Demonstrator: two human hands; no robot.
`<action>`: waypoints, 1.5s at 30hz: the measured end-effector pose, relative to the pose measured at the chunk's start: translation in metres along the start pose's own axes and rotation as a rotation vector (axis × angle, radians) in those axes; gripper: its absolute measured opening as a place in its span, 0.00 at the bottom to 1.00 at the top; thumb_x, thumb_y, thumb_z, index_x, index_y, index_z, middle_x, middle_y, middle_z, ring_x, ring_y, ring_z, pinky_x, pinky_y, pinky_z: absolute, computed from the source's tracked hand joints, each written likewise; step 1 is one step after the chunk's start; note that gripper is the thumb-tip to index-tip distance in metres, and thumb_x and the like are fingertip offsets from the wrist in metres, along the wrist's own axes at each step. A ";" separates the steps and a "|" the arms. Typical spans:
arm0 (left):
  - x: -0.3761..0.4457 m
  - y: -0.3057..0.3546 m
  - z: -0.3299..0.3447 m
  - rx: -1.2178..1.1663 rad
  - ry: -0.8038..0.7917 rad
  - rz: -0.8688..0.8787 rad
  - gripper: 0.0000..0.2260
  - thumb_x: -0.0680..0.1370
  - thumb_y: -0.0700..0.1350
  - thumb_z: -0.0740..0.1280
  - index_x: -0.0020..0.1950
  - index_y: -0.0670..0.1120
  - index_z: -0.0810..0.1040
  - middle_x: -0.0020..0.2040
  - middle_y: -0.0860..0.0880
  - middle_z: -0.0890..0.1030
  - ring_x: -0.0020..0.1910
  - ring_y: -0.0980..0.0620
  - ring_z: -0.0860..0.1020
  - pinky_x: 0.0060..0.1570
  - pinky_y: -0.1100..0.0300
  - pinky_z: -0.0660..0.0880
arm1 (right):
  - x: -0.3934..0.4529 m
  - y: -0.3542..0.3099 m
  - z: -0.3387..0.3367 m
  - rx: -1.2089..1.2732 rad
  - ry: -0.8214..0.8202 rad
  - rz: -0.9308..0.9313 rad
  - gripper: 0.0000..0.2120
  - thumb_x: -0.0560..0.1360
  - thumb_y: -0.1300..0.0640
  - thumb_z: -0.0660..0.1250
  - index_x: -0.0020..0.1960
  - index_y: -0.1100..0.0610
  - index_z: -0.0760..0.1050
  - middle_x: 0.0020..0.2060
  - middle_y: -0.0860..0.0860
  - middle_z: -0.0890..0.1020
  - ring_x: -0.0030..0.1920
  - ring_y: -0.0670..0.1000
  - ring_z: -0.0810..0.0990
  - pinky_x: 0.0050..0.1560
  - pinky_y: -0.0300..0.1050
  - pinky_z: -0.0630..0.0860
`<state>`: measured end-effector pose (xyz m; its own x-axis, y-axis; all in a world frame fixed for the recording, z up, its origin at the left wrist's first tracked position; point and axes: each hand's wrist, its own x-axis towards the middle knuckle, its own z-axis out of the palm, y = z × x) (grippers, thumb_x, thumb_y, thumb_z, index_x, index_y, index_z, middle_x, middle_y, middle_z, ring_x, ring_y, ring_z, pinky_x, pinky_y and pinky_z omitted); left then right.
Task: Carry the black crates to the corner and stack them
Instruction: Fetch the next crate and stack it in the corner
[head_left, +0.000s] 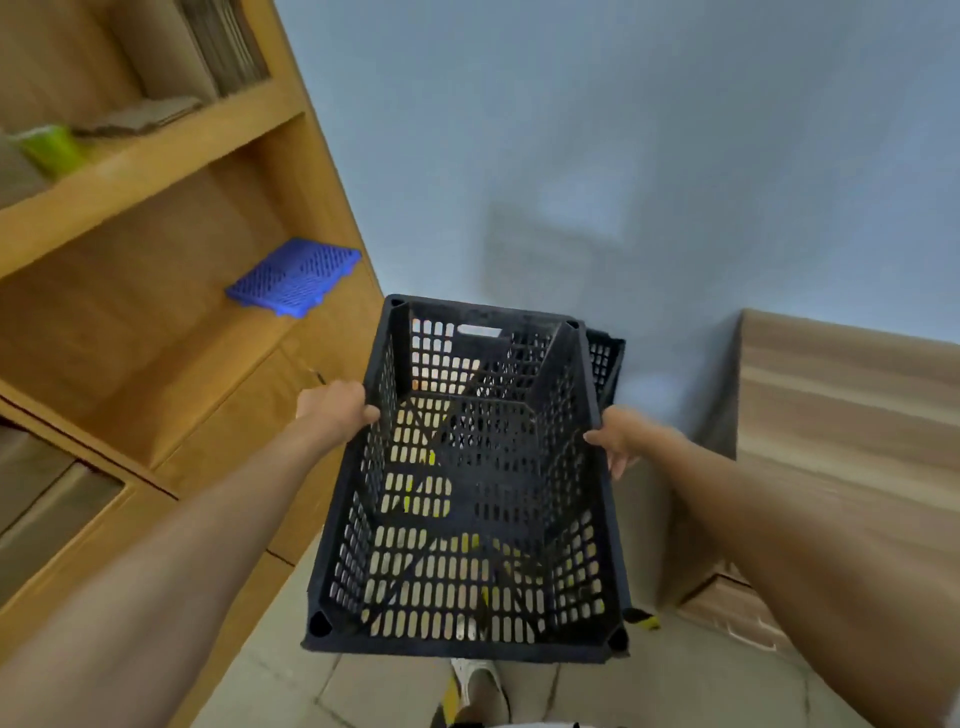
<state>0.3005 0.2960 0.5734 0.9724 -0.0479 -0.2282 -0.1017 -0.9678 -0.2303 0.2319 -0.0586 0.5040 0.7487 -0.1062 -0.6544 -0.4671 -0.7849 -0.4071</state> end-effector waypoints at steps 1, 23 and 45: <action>0.020 0.006 -0.003 0.011 0.013 0.034 0.14 0.81 0.55 0.60 0.48 0.45 0.72 0.41 0.49 0.75 0.41 0.48 0.75 0.40 0.56 0.71 | 0.007 0.001 -0.008 0.001 0.023 0.016 0.20 0.81 0.49 0.59 0.48 0.66 0.77 0.34 0.58 0.86 0.35 0.54 0.86 0.46 0.49 0.83; 0.351 0.152 -0.068 0.089 -0.007 0.465 0.13 0.83 0.48 0.56 0.60 0.40 0.70 0.49 0.44 0.78 0.47 0.43 0.77 0.44 0.55 0.68 | 0.145 0.013 -0.133 0.057 0.248 0.298 0.17 0.80 0.47 0.61 0.44 0.61 0.72 0.33 0.56 0.85 0.35 0.52 0.86 0.46 0.49 0.80; 0.425 0.153 -0.033 0.070 -0.101 0.373 0.11 0.83 0.43 0.55 0.64 0.41 0.68 0.52 0.44 0.78 0.48 0.45 0.78 0.45 0.54 0.72 | 0.211 -0.021 -0.183 0.047 0.135 0.340 0.16 0.77 0.47 0.68 0.43 0.61 0.75 0.35 0.54 0.84 0.37 0.52 0.85 0.52 0.50 0.80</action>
<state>0.7048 0.1199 0.4723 0.8411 -0.3650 -0.3992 -0.4615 -0.8691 -0.1777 0.4862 -0.1763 0.4915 0.6009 -0.4379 -0.6687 -0.7184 -0.6626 -0.2116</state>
